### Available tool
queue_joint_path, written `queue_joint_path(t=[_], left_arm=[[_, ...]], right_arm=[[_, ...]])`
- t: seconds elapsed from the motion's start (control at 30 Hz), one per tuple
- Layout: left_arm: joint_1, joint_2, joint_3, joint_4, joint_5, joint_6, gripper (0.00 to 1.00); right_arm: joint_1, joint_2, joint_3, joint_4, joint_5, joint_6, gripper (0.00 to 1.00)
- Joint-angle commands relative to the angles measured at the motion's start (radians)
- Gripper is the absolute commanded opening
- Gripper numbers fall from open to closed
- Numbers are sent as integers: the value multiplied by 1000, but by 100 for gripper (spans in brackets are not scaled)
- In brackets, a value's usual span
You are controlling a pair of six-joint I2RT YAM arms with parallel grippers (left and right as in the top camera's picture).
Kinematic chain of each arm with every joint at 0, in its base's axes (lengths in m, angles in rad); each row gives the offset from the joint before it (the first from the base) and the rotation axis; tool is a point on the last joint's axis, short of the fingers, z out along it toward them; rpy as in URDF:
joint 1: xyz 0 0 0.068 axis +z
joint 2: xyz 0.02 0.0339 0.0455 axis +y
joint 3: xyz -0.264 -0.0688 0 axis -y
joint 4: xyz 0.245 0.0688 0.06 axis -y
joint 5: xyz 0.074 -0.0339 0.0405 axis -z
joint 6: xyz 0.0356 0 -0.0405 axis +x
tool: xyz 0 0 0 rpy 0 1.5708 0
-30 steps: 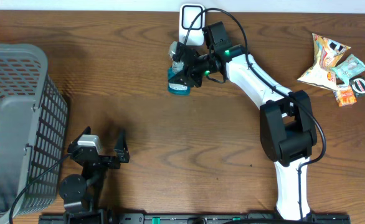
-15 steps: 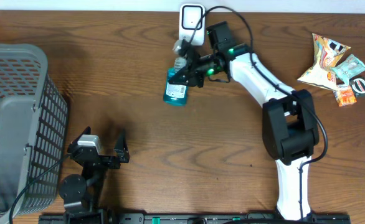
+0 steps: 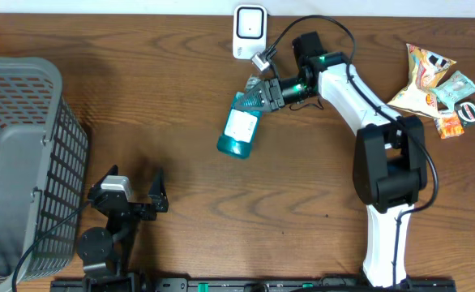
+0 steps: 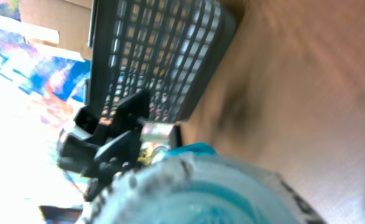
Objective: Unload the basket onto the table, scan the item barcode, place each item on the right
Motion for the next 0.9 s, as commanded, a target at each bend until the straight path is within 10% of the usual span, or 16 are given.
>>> queue_joint_path(t=[0.0,0.33,0.87], left_arm=[[-2,-5,-18,-28,17,9,98],[-2,-5,-18,-28,16,9,98],[-2,-5,-18,-29,17,9,98]], right_arm=[[7,-145,15,-106,-19,-106,3],[66,-281,15,-140,509,-43,1],[197,-264,15,274,1420,35,9]])
